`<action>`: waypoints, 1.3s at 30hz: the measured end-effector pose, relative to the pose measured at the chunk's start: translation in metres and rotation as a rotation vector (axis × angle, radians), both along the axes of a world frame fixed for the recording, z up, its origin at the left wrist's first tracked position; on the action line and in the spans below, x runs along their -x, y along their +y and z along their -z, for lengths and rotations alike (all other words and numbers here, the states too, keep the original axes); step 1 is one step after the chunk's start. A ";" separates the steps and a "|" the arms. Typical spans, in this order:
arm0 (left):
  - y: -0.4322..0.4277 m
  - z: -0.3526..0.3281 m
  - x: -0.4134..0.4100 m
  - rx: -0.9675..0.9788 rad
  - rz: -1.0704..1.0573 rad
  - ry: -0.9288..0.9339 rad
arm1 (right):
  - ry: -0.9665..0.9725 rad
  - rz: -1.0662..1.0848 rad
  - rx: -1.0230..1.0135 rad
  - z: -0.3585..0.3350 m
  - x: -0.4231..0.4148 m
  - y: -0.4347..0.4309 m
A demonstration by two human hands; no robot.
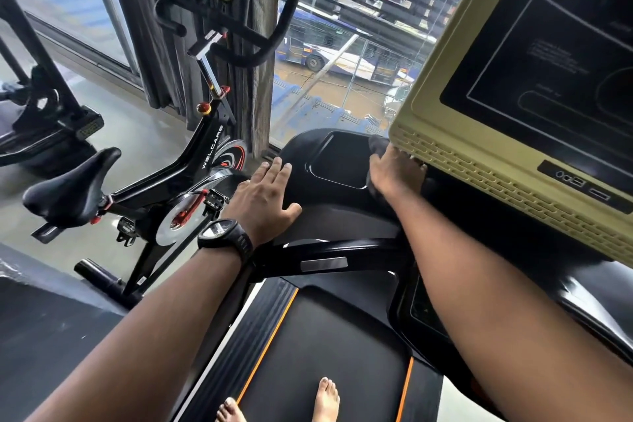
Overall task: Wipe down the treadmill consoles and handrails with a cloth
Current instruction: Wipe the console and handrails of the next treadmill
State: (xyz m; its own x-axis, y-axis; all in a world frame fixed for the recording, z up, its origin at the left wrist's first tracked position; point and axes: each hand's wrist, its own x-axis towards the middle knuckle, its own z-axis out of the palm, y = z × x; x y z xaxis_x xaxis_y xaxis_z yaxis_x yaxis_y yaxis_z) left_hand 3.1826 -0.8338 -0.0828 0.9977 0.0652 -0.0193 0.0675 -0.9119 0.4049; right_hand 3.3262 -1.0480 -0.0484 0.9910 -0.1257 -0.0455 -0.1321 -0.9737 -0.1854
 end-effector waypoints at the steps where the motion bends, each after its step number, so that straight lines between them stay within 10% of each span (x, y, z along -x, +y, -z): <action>1: 0.000 0.000 0.000 -0.001 -0.002 0.000 | -0.011 0.002 0.023 0.002 0.003 0.005; 7: 0.000 0.000 -0.001 0.004 -0.001 -0.003 | -0.083 -0.213 0.112 0.016 0.030 -0.006; 12: -0.001 -0.001 0.001 -0.004 0.002 0.004 | 0.049 0.221 0.056 0.007 0.022 0.009; 19: 0.001 0.000 -0.002 0.021 0.009 0.025 | -0.019 0.032 0.091 0.020 0.055 0.011; 24: 0.001 0.001 -0.001 0.009 0.015 0.033 | 0.071 0.321 0.013 0.011 0.044 0.019; 39: 0.001 0.002 -0.002 -0.015 0.019 0.025 | -0.080 -0.129 -0.032 0.005 0.012 0.005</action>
State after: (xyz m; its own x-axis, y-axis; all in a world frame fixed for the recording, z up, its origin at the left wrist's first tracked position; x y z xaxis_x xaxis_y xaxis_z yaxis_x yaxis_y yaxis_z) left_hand 3.1842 -0.8327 -0.0851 0.9980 0.0462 -0.0431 0.0594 -0.9189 0.3899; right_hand 3.3146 -1.0433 -0.0529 0.9995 0.0028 0.0324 0.0100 -0.9751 -0.2217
